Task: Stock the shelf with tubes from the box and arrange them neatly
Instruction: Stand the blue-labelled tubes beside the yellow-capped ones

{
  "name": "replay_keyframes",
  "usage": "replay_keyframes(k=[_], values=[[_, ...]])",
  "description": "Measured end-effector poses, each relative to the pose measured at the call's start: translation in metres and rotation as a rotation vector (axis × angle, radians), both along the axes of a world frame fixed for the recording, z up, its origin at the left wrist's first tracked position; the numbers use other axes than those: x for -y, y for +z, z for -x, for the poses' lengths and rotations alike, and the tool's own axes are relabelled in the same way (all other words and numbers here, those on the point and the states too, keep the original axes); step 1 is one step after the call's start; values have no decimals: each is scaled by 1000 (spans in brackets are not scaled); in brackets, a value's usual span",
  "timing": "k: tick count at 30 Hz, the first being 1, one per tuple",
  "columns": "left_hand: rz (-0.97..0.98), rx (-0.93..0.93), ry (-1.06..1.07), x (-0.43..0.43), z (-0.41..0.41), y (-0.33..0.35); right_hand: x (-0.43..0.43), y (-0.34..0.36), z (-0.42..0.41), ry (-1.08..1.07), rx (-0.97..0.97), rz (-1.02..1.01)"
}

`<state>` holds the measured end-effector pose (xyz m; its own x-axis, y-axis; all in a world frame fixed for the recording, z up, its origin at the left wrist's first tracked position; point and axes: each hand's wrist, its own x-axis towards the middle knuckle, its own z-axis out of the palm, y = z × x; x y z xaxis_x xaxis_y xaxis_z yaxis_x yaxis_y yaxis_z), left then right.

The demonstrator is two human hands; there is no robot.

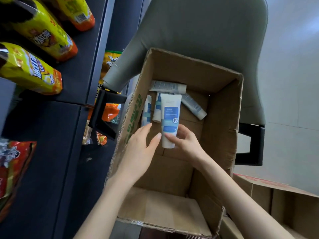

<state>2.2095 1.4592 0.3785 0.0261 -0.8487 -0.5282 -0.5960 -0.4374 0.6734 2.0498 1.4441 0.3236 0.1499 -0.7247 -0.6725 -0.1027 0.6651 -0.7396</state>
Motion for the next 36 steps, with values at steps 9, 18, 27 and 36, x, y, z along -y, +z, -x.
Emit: replay_keyframes(k=[9,18,27,36], values=[[118,-506,496,-1,-4,12,-25,46,-28,63,205,91],[103,-552,516,-5,-14,18,-18,49,-35,40,273,64],[180,-530,672,1,-45,26,26,-3,-38,-18,-28,-37],[113,-542,730,0,-57,20,74,-93,-52,0,-326,-177]])
